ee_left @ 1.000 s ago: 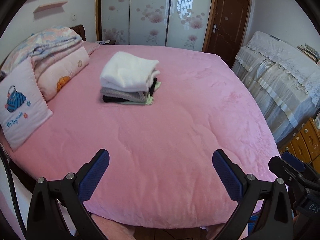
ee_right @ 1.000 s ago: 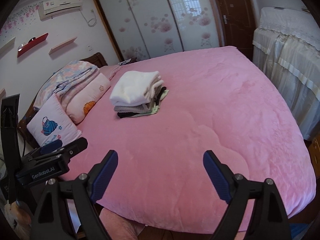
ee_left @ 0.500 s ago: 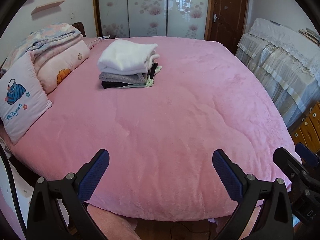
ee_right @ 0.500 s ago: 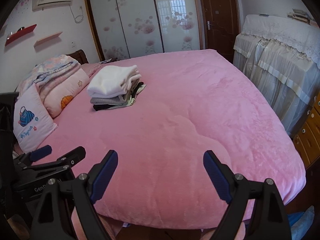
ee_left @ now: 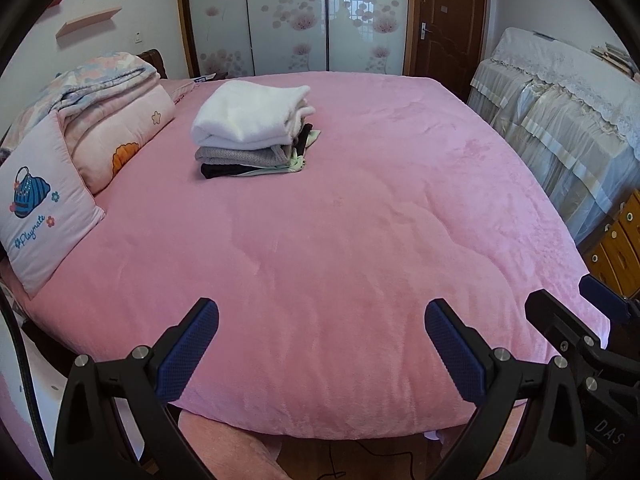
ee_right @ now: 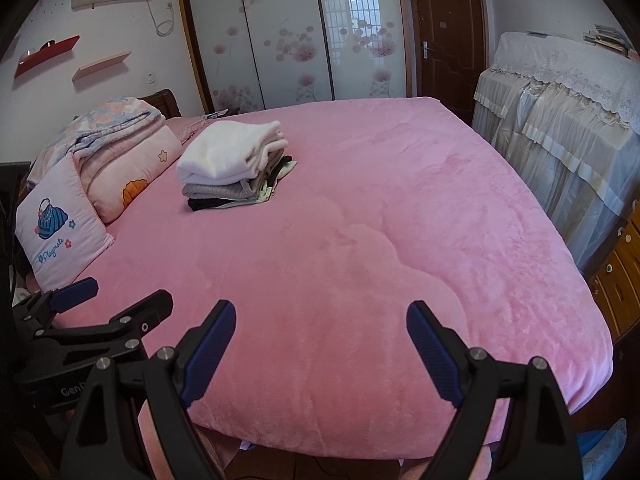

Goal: Fold large clothes

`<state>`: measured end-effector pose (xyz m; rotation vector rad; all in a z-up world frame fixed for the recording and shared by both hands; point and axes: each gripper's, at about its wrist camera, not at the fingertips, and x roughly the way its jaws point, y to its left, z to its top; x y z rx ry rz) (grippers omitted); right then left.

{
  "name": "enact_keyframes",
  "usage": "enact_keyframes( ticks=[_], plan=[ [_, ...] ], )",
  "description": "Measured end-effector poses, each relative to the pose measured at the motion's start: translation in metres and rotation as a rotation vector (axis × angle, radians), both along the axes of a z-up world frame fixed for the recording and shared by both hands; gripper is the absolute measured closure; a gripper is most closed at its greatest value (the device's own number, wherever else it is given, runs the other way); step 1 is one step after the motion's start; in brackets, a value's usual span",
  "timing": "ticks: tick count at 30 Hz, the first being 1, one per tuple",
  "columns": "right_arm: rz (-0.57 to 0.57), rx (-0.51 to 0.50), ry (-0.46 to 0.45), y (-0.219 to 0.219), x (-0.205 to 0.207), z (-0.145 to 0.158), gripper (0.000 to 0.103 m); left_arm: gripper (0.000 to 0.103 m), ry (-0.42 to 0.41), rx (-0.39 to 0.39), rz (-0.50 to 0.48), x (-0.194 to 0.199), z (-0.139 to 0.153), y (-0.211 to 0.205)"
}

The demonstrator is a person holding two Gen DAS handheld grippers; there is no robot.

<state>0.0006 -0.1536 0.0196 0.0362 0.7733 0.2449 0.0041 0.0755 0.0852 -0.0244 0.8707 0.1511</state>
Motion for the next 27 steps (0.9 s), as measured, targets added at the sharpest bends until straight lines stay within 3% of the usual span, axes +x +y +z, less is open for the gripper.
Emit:
enact_keyframes(
  ticks=[27],
  plan=[
    [-0.007,0.001,-0.001,0.0011,-0.0006,-0.0004,0.015,0.001,-0.002,0.002,0.015,-0.0066,-0.0001,-0.0051]
  ],
)
